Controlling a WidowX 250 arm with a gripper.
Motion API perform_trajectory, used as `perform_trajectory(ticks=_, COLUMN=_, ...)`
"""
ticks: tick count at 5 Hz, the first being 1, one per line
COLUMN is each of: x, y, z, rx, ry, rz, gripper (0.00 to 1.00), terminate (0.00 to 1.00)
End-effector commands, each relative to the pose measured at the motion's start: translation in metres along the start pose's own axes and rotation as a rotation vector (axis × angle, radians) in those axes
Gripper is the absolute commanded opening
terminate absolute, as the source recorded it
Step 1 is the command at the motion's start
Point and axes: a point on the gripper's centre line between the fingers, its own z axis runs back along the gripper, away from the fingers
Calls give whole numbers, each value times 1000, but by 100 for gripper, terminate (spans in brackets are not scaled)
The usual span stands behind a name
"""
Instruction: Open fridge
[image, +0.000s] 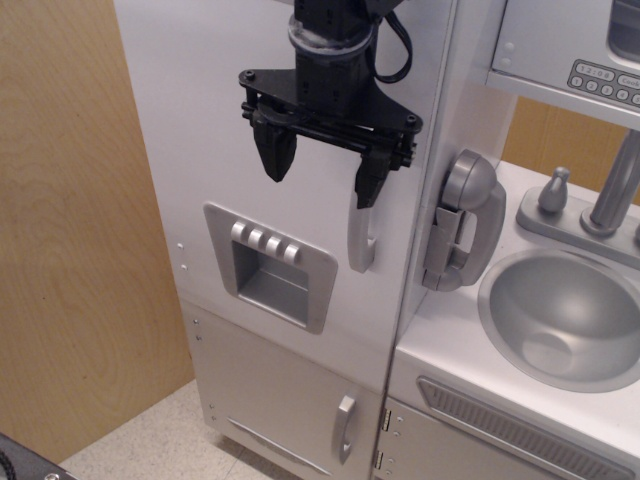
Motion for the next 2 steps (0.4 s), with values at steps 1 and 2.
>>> perform_trajectory(ticks=1, x=0, y=0, z=0, rx=0, ry=0, rz=0, gripper=100, terminate=0)
perform_trajectory(ticks=2, x=22, y=-11, z=-3, rx=-7, ry=-20, rz=-39, gripper=100, terminate=0)
